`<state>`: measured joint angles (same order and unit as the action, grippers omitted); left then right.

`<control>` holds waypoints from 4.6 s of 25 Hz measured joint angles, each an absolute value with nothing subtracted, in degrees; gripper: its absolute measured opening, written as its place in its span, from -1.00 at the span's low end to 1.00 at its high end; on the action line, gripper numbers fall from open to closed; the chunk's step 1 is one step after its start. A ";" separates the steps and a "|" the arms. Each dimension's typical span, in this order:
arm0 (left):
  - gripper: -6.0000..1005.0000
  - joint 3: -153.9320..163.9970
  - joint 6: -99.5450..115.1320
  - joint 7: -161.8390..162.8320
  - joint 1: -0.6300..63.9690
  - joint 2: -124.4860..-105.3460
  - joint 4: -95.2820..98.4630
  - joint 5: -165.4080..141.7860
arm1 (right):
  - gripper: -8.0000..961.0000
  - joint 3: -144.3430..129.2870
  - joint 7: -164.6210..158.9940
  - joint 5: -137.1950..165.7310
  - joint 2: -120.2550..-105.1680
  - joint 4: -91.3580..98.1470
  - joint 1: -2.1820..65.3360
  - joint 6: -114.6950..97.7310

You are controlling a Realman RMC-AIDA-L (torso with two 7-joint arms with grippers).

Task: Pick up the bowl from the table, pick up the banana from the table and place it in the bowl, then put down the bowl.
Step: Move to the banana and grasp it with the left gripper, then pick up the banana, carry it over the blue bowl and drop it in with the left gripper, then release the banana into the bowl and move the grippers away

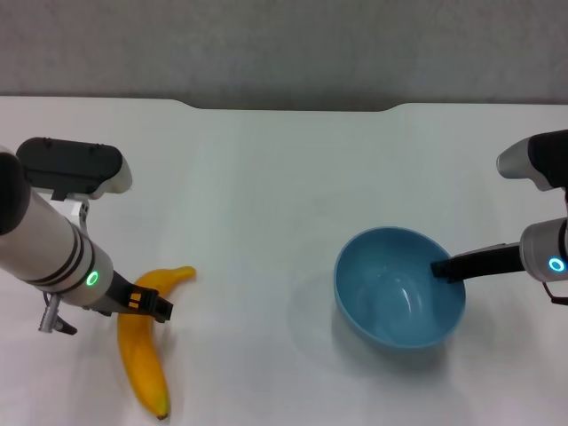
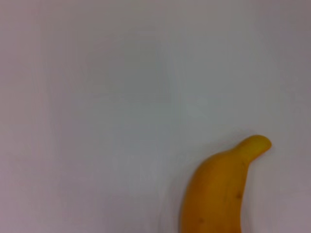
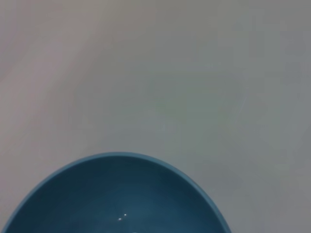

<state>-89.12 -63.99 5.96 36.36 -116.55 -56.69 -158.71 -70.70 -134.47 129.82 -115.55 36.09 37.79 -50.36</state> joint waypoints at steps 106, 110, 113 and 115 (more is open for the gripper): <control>0.81 -97.28 -33.04 -33.55 34.61 -116.20 -52.16 -126.32 | -0.92 -71.74 -135.73 126.99 -115.79 17.29 60.44 -44.84; 0.81 -97.34 -32.60 -33.25 34.49 -116.20 -52.14 -126.38 | -0.91 -71.88 -134.13 124.51 -116.13 15.33 60.56 -46.40; 0.81 -97.36 -32.46 -33.10 34.15 -116.19 -52.12 -126.40 | -0.91 -71.90 -133.71 124.03 -116.37 14.22 60.48 -46.83; 0.81 -97.38 -32.44 -33.08 33.90 -116.19 -52.12 -126.42 | -0.91 -71.90 -133.71 124.02 -116.37 13.59 60.07 -47.15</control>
